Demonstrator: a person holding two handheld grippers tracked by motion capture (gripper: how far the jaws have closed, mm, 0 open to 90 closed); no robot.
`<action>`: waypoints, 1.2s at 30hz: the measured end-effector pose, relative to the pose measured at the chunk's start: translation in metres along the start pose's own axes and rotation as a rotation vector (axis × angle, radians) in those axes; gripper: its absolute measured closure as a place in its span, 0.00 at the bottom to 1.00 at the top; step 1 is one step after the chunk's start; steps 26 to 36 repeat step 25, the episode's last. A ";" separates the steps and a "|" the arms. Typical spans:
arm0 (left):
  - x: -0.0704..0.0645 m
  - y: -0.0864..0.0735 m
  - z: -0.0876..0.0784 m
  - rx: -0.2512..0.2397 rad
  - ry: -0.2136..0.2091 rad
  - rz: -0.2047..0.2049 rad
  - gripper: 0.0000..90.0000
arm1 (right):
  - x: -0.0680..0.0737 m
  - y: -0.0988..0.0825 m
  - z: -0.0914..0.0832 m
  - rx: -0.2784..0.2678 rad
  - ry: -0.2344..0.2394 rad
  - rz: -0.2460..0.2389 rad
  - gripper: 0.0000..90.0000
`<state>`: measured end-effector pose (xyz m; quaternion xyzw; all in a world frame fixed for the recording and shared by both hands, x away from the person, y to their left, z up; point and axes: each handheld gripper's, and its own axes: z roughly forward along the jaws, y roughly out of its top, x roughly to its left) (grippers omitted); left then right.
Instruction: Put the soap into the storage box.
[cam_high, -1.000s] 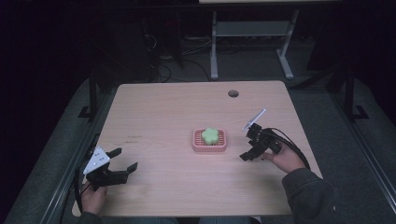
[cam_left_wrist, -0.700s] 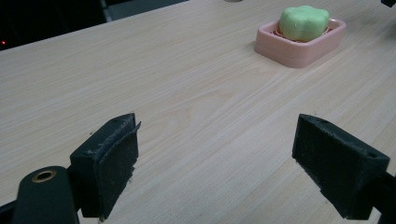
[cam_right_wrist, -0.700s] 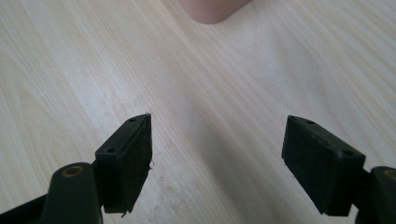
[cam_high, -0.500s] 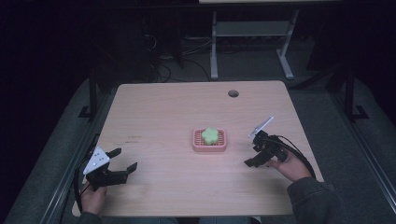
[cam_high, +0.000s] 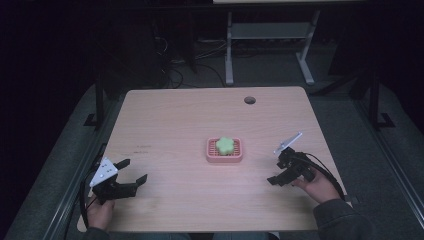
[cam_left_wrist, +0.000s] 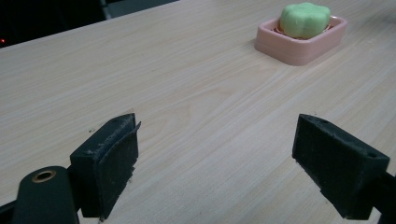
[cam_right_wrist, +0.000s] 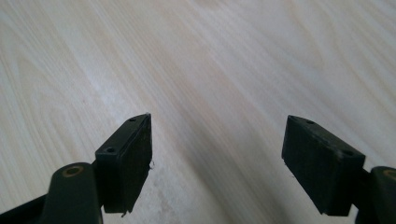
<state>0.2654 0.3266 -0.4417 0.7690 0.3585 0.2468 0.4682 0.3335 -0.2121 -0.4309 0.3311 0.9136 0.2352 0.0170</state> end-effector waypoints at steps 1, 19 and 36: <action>0.000 0.000 0.000 0.001 -0.001 -0.002 0.16 | 0.001 -0.002 0.000 0.000 -0.001 0.001 0.27; 0.002 -0.001 0.002 0.004 -0.054 -0.023 0.16 | 0.017 -0.039 -0.005 -0.096 -0.007 0.031 0.27; 0.004 -0.003 0.003 0.005 -0.070 -0.037 0.16 | 0.026 -0.058 -0.005 -0.162 -0.017 0.045 0.27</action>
